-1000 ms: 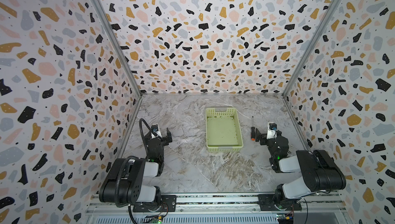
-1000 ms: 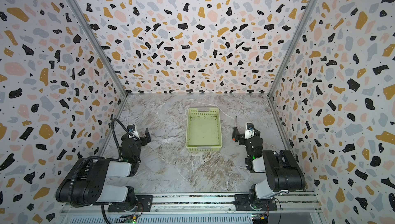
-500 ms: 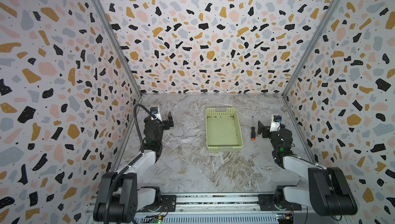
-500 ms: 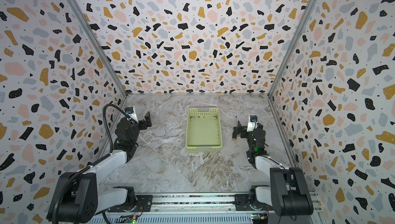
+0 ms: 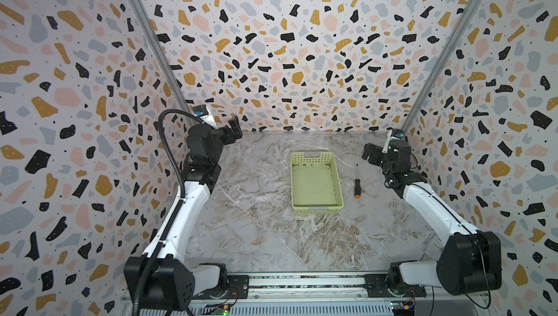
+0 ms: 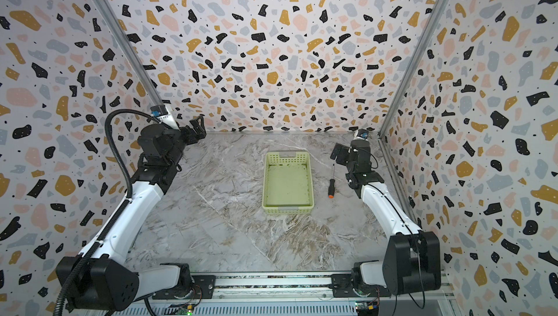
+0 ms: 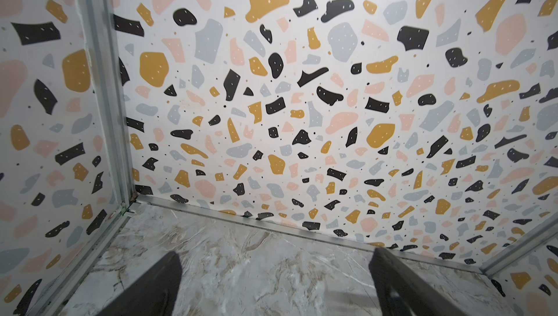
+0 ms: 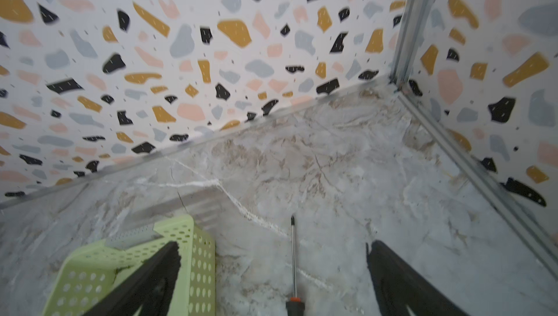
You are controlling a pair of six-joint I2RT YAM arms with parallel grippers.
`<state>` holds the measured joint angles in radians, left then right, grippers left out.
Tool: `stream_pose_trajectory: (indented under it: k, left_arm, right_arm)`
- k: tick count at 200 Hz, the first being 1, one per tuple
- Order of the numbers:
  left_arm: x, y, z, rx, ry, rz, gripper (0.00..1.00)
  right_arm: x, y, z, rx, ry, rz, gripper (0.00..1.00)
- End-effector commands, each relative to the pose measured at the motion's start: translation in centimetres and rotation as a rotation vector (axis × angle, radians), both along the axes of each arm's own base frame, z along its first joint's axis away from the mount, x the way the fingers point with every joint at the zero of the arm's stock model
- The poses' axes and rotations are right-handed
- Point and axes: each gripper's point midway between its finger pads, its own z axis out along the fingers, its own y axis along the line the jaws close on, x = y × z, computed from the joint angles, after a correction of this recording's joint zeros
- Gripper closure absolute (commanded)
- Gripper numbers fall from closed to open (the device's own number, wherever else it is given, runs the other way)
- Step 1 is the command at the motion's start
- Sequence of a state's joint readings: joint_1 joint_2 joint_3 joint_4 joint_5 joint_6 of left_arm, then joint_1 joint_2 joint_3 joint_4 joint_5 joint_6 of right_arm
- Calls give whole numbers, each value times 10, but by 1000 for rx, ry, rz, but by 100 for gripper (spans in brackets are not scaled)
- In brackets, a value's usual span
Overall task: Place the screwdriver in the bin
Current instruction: 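Reach the right gripper down to the screwdriver handle while the left arm lifts slightly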
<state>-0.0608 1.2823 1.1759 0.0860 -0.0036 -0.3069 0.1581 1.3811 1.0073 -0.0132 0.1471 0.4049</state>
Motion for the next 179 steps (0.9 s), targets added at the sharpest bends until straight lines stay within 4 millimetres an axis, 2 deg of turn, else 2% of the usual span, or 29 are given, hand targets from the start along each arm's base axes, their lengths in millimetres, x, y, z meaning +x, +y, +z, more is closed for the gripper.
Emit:
stream_pose_trajectory:
  k: [1, 22, 59, 105, 136, 179]
  left_arm:
    - [0, -4, -59, -9, 172, -32, 0]
    - [0, 9, -74, -19, 236, 35, 1]
    - [1, 14, -82, -42, 259, 43, 0]
    - [6, 10, -91, -74, 285, 11, 0]
    - [5, 11, -91, -74, 285, 17, 0]
    - [5, 13, -92, -69, 286, 24, 0]
  right_arm:
    - [-21, 3, -53, -14, 249, -24, 1]
    - [-23, 8, -82, -38, 341, -11, 0]
    - [-34, 7, -121, -87, 428, -19, 10]
    - [-35, 20, -152, -94, 515, 47, 25]
    - [-39, 26, -172, -93, 567, 68, 30]
    - [-42, 30, -189, -101, 609, 74, 40]
